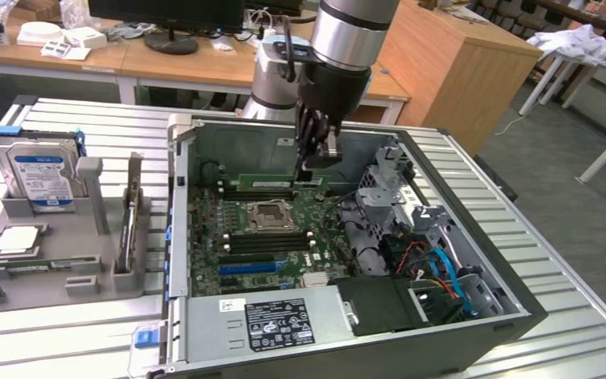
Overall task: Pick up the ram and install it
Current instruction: 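Pick up the ram and move it above insertion slot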
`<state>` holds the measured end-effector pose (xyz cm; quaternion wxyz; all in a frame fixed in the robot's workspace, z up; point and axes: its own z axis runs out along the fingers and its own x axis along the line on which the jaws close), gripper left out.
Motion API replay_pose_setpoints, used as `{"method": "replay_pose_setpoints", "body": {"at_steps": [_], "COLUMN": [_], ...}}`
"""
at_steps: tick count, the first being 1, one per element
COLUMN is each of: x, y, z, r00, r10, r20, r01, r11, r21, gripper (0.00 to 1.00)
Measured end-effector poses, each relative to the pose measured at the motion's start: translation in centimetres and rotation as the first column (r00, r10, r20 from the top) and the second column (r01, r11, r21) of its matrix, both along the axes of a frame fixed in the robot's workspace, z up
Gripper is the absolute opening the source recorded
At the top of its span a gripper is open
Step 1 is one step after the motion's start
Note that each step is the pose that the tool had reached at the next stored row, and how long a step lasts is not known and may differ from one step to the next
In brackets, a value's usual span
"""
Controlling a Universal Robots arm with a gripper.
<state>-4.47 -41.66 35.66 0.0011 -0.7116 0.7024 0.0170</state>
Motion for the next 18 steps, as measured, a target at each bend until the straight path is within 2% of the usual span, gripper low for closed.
{"method": "replay_pose_setpoints", "body": {"at_steps": [6,18], "x": [0.00,0.02], "y": [0.00,0.17], "z": [-0.72,-0.78], "r00": [1.0000,1.0000], "r10": [0.000,-0.001], "r20": [0.0000,0.0000], "r01": [0.000,0.001], "r11": [1.0000,1.0000], "r21": [0.0000,0.0000], "gripper": [0.12,0.12]}}
